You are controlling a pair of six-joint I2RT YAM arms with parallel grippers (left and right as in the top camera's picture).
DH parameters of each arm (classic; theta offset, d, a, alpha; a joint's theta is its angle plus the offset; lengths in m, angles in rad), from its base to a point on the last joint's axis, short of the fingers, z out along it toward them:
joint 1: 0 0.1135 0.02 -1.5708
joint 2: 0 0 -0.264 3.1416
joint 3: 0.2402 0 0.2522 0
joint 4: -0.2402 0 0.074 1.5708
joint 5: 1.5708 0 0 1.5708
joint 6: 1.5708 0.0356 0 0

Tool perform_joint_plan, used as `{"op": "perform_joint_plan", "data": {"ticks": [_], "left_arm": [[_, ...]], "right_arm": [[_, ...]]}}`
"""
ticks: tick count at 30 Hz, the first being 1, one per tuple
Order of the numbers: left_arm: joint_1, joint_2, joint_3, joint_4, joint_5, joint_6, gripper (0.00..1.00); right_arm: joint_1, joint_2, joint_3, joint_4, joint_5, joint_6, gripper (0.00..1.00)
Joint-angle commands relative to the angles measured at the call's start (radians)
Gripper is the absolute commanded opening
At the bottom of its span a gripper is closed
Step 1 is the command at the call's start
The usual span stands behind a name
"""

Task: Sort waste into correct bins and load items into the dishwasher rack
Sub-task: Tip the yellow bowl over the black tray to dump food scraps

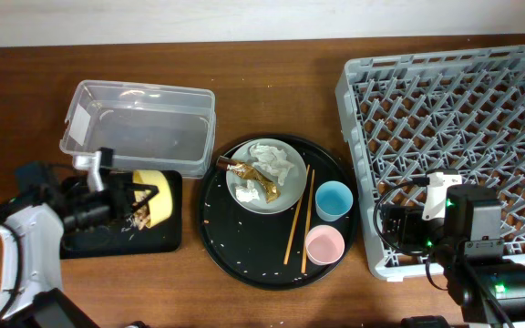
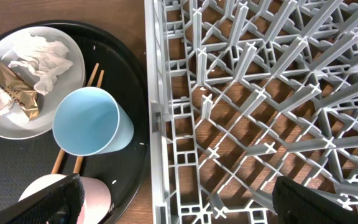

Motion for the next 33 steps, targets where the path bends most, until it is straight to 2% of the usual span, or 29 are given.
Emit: {"op": "perform_joint_plan", "data": {"ticks": [1,3,7,10,11,12,13,14,15,16,17,19,21,22,23,24,25,26,27,28,29,30,31,32,33], "left_arm": [[0.090,-0.009,-0.013,0.003,0.248,0.015,0.00],[0.124,-0.009,-0.013,0.004,0.302,0.016,0.00],[0.140,-0.009,-0.013,0.042,0.163,0.016,0.00],[0.140,-0.010,-0.014,0.042,0.260,0.024,0.00],[0.142,-0.009,-0.014,0.082,0.176,0.006,0.00],[0.142,-0.007,-0.014,0.110,0.046,-0.130,0.00],[0.138,-0.007,-0.014,0.086,0.218,-0.043,0.00],[0.138,-0.006,-0.014,0.096,0.272,0.016,0.00],[0.142,-0.003,-0.014,0.124,0.205,-0.057,0.00],[0.142,0.002,-0.014,0.121,0.236,-0.100,0.00],[0.138,0.002,-0.014,0.108,0.345,-0.013,0.00],[0.140,0.007,-0.014,0.142,0.237,-0.090,0.00],[0.140,0.008,-0.014,0.124,0.216,-0.099,0.00],[0.137,0.008,-0.014,0.119,0.274,-0.071,0.00],[0.137,0.008,-0.014,0.132,0.264,-0.031,0.00],[0.140,0.008,-0.014,0.143,0.132,-0.137,0.00],[0.139,0.008,-0.014,0.127,0.209,-0.141,0.00],[0.139,0.008,-0.014,0.109,0.333,-0.011,0.00],[0.141,0.008,-0.014,0.135,0.267,-0.024,0.00],[0.140,0.008,-0.014,0.148,0.143,-0.109,0.00],[0.139,0.008,-0.014,0.128,0.091,-0.186,0.00],[0.137,0.007,-0.014,0.090,0.200,-0.075,0.00],[0.138,0.008,-0.014,0.072,0.279,0.107,0.00],[0.141,0.011,-0.014,0.113,0.182,-0.018,0.00],[0.144,0.011,-0.014,0.112,0.184,-0.121,0.00]], "right_arm": [[0.004,0.000,0.020,-0.001,-0.002,0.011,0.98],[0.004,0.000,0.020,-0.001,-0.002,0.011,0.98],[0.004,0.000,0.020,-0.001,-0.002,0.011,0.98],[0.004,0.000,0.020,0.000,-0.002,0.011,0.98],[0.004,0.000,0.020,0.000,-0.002,0.011,0.98],[0.004,0.000,0.020,0.000,-0.002,0.011,0.98],[0.004,0.000,0.020,0.000,-0.002,0.011,0.98],[0.004,0.000,0.020,0.000,-0.002,0.011,0.98],[0.004,0.000,0.020,0.000,-0.002,0.011,0.98],[0.004,0.000,0.020,0.000,-0.002,0.011,0.98],[0.004,0.000,0.020,0.000,-0.002,0.011,0.98],[0.004,0.000,0.020,0.000,-0.002,0.011,0.98],[0.004,0.000,0.020,0.000,-0.002,0.011,0.98],[0.004,0.000,0.020,0.000,-0.002,0.011,0.98],[0.004,0.000,0.020,0.000,-0.002,0.011,0.98],[0.004,0.000,0.020,0.000,-0.002,0.011,0.98],[0.004,0.000,0.020,0.000,-0.002,0.011,0.98],[0.004,0.000,0.020,0.000,-0.002,0.011,0.98],[0.004,0.000,0.020,0.000,-0.002,0.011,0.98],[0.004,0.000,0.020,0.000,-0.002,0.011,0.98],[0.004,0.000,0.020,-0.001,-0.002,0.011,0.98],[0.004,0.000,0.020,-0.002,-0.002,0.011,0.98],[0.004,0.000,0.020,-0.003,-0.002,0.011,0.98],[0.004,0.000,0.020,-0.003,-0.002,0.011,0.98],[0.004,0.000,0.020,-0.003,-0.002,0.011,0.98]]}}
